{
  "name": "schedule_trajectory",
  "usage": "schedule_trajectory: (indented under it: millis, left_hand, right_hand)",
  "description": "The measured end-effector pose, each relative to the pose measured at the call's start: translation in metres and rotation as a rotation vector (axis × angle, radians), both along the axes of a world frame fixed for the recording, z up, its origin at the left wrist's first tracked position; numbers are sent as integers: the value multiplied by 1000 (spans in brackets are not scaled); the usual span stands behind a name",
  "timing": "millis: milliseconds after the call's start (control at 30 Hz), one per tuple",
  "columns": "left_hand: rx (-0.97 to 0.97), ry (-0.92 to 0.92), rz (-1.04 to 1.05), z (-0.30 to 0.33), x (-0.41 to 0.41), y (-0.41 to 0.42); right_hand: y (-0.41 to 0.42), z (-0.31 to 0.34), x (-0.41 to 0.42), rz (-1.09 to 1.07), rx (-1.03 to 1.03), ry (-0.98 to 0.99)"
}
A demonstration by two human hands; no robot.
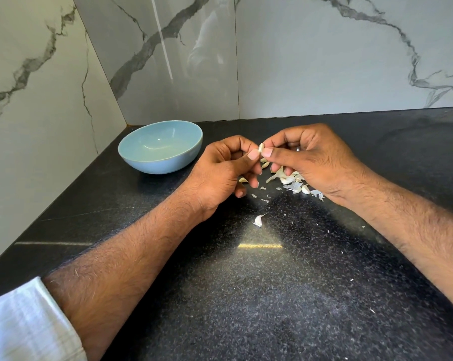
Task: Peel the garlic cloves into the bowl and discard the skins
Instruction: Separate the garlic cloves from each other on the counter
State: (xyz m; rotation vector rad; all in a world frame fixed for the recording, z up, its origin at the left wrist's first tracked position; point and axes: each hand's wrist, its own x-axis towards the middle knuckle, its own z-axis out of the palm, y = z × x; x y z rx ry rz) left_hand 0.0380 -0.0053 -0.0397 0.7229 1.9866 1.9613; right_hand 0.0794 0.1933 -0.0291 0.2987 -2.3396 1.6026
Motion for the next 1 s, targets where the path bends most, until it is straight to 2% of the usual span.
schedule_trajectory:
  millis: [333, 667, 1000]
  left_hand:
    - [-40, -5, -39, -1, -1, 0]
    - [-99, 100, 121, 1, 2, 3]
    - [-136, 215, 161, -1, 4, 4]
  right_hand:
    - [1, 0, -2, 29, -48, 3]
    - [0, 0, -1, -7, -22, -19]
    - [-2, 0, -1, 24, -163, -145]
